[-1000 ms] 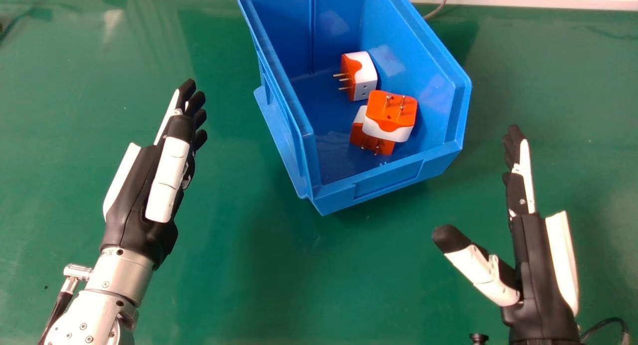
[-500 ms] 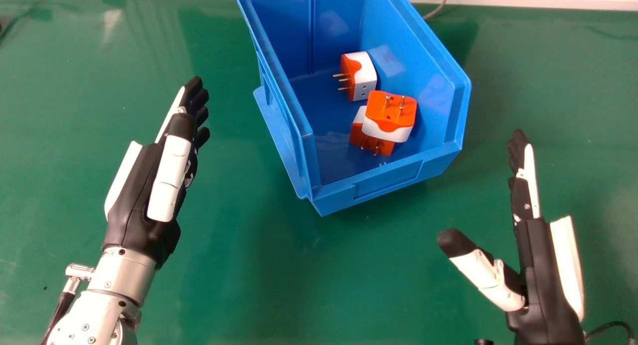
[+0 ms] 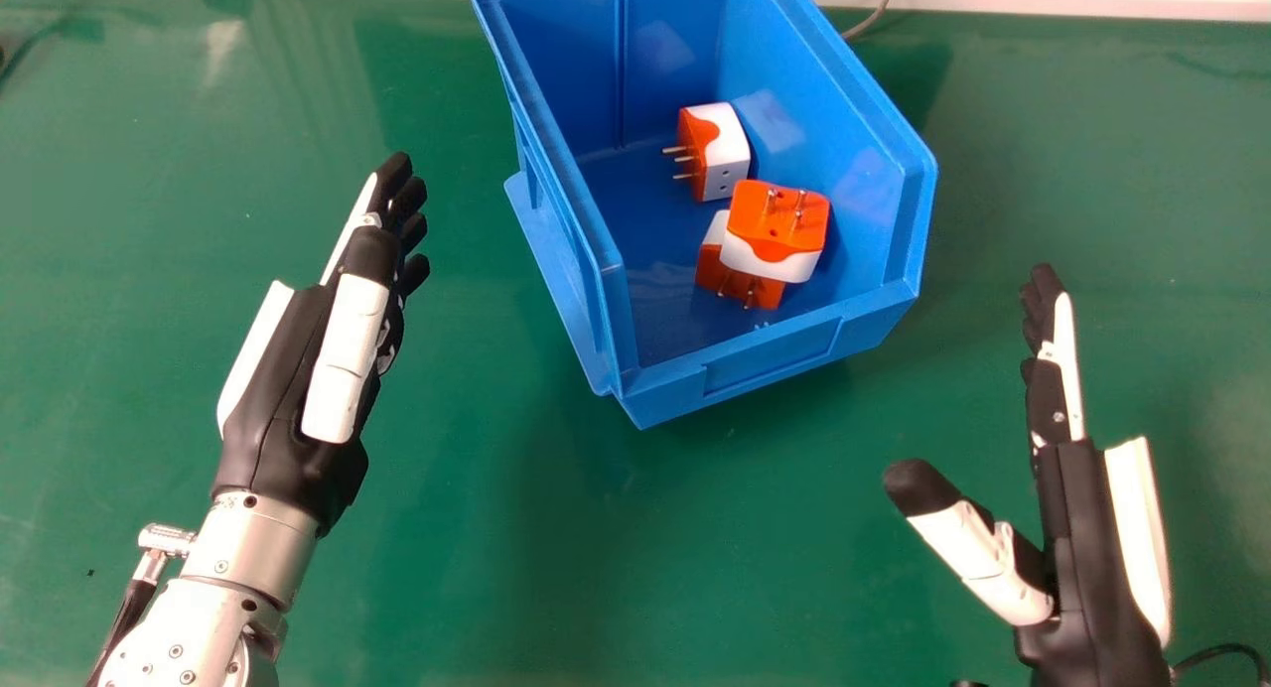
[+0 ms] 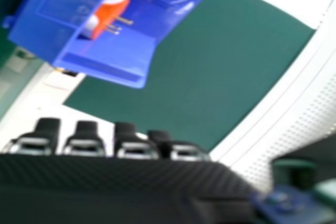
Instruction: Pick all objects and put in blue box
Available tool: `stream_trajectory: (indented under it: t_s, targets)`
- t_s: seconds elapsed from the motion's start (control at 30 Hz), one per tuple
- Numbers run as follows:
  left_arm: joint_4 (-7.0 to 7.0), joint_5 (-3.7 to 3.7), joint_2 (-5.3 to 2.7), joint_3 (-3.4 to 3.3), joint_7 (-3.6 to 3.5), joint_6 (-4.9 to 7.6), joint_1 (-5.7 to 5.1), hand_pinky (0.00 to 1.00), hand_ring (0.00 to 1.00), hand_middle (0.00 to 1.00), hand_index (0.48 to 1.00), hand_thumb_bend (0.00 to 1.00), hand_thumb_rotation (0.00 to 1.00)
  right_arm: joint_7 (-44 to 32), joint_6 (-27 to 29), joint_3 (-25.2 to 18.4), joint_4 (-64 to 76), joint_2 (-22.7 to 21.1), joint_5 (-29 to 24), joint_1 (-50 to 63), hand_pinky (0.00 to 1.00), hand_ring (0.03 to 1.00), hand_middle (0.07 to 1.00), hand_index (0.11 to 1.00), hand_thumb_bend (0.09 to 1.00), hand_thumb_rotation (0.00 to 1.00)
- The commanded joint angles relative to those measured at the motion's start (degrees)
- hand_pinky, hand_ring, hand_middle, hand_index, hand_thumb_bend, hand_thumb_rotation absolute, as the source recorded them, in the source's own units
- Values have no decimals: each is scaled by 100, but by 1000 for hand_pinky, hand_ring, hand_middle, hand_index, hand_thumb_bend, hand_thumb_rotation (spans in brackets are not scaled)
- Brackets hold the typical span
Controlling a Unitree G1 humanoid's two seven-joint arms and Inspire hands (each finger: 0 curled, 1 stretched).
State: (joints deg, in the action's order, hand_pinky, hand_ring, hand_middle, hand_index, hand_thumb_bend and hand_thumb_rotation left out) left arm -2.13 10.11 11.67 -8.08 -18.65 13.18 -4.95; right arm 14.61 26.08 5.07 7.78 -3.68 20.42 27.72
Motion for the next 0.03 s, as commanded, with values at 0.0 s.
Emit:
stream_trajectory:
  t_s: [0.0]
  targets:
    - [94, 47, 7, -26, -1, 86, -18, 997, 1000, 998, 990, 849, 999, 42, 170, -66, 112, -14, 2, -26, 986, 1000, 1000, 1000, 887, 934]
